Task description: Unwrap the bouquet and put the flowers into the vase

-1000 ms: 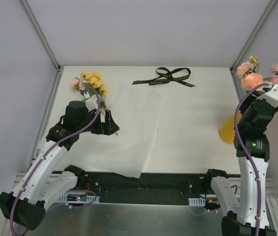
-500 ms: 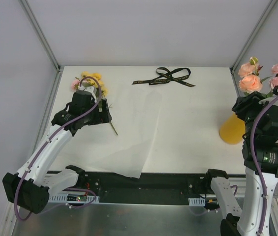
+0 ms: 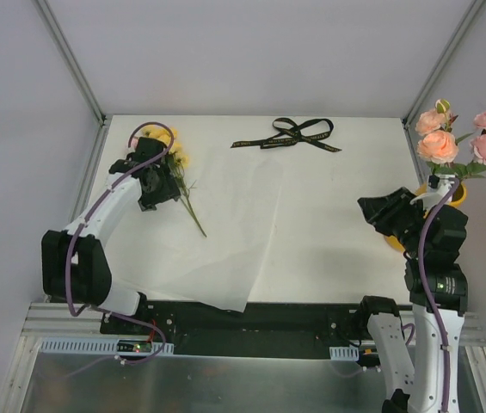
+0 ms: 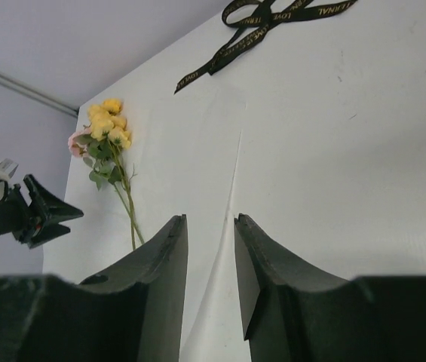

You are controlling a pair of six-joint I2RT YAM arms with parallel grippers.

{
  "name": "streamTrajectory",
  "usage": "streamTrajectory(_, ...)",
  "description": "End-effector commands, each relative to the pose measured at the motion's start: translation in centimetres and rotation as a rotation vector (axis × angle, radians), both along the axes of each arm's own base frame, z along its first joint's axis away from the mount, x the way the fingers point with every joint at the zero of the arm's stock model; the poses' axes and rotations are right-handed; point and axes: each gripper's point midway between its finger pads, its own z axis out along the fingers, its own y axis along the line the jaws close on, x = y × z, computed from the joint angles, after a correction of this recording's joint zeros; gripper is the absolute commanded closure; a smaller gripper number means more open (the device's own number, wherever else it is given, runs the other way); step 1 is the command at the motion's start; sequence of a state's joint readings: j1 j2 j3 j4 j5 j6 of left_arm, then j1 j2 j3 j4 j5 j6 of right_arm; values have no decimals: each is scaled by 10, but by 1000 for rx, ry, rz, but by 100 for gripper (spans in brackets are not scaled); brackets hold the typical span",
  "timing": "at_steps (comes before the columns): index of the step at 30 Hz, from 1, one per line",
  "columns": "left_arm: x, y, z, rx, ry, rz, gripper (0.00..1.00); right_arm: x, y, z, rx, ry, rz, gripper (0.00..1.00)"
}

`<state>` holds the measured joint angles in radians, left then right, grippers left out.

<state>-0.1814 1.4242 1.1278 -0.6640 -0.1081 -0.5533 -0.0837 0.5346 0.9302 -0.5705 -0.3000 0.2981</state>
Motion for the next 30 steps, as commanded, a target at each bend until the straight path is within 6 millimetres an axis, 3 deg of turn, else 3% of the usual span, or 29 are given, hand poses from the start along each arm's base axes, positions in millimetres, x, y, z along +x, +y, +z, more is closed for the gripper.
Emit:
streamTrajectory(1,35,-5,-3,-28,-8,51,39,-9,17,2,51,-27,80,63)
streamTrajectory(8,81,-7,-31,-78,36,131,53,-14,20,1,49,-23,95,63)
streamTrajectory(13,100,-13,-46,-98,65,159,58,-14,20,1,50,-21,97,63)
streamTrajectory(30,101,-3,-82,-53,142,183,60,-16,17,8,36,-27,79,63)
